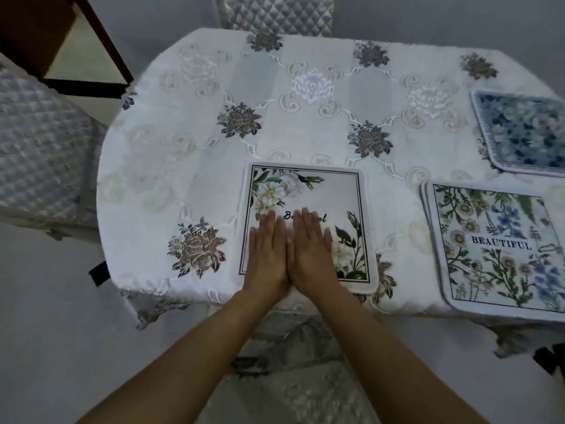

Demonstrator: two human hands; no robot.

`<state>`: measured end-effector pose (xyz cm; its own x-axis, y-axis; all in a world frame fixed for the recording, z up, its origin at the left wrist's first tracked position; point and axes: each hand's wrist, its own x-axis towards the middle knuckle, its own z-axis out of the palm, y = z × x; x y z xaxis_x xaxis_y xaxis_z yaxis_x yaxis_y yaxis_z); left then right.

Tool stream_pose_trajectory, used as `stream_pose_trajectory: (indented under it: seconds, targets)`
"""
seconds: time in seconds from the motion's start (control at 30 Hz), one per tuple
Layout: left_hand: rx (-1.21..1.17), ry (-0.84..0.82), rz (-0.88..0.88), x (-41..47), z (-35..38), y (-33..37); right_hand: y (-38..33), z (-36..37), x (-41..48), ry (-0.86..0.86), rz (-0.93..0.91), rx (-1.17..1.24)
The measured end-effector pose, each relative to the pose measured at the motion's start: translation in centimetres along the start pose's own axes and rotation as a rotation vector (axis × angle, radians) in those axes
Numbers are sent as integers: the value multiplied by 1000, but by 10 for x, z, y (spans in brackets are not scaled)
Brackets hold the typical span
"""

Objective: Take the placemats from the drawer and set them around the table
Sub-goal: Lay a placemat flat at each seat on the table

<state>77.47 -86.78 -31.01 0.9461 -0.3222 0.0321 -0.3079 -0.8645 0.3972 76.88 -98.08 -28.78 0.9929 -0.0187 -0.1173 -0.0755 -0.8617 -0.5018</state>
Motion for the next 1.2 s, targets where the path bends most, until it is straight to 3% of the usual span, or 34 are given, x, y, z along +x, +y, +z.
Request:
stream_pose_trajectory:
  seconds: [0.1, 0.23, 0.73, 0.97, 1.07, 1.2]
  targets:
    - [132, -92, -25, 2, 12, -11, 16, 11, 6, -70, -62, -100]
    - [207, -139, 9, 5, 12, -9, 37, 19, 1, -12, -118, -205]
    - [145, -119, -76, -14, -9, -49, 125, -24, -28, 54, 53, -251]
    - [82, -55, 34, 77, -8, -21, 60, -25, 86, -42, -171, -184]
    - [121, -95, 42, 135, -2, -20, 41, -26, 138, -114, -179, -186]
    - [192, -124, 54, 170, 0, -35, 53, -22, 159, -62, -191, -212]
